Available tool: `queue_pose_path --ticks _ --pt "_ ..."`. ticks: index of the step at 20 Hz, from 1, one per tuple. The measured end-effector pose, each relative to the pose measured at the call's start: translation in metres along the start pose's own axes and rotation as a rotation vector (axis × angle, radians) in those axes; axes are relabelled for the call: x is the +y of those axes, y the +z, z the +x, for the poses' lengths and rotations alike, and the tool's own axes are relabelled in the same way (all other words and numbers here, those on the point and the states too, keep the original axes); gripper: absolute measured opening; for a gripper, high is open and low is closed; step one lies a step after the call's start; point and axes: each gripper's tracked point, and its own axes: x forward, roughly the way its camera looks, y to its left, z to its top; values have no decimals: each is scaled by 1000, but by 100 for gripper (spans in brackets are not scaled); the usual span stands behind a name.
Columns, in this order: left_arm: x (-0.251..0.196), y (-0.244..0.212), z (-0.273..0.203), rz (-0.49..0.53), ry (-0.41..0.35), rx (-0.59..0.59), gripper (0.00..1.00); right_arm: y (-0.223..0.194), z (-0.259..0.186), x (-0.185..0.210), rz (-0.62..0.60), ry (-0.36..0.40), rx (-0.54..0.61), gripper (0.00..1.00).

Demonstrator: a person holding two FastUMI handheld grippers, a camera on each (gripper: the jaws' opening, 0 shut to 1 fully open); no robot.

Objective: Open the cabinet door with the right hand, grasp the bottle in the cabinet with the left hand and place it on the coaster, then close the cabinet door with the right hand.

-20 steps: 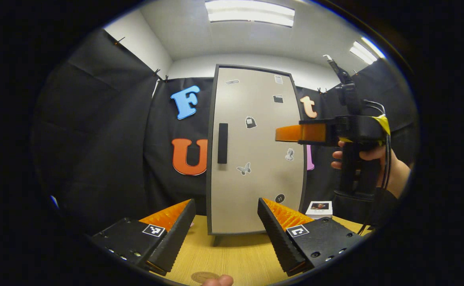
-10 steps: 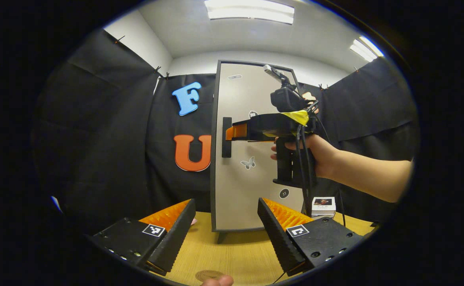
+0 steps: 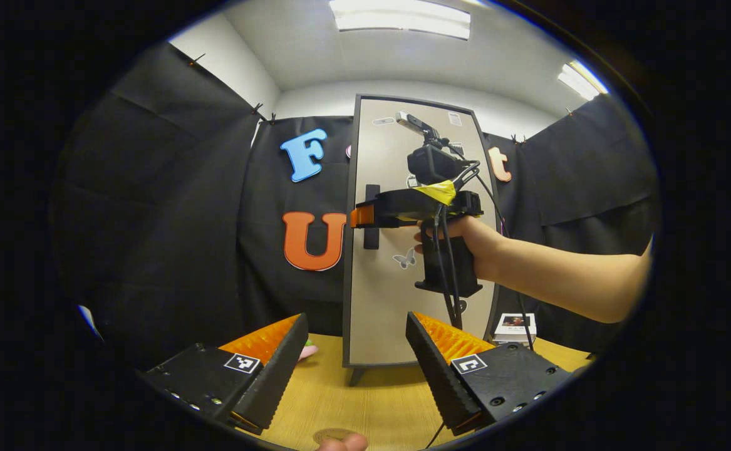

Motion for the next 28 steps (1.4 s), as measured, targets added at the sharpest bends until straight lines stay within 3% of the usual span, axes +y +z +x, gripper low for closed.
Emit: queue_pose_path --ticks 3,8,10,11,19,23,28 --pt "2 -1 0 6 -6 -3 95 1 6 0 -18 -17 -4 66" --pt "5 -1 2 -14 -14 -1 95 0 14 -2 4 -63 -14 60" --pt "6 -2 2 -19 -22 -4 95 0 14 -7 59 -86 -42 49" --pt "6 -1 2 -18 -24 -6 95 1 13 -9 77 -89 -47 36" --pt "9 -6 4 -26 -22 19 95 0 13 -8 85 -88 -52 19" --pt "17 -3 2 -27 -3 12 95 -1 9 -8 81 -83 -42 19" --pt "23 -7 -5 -47 7 18 95 -1 -15 3 67 -19 -27 20"
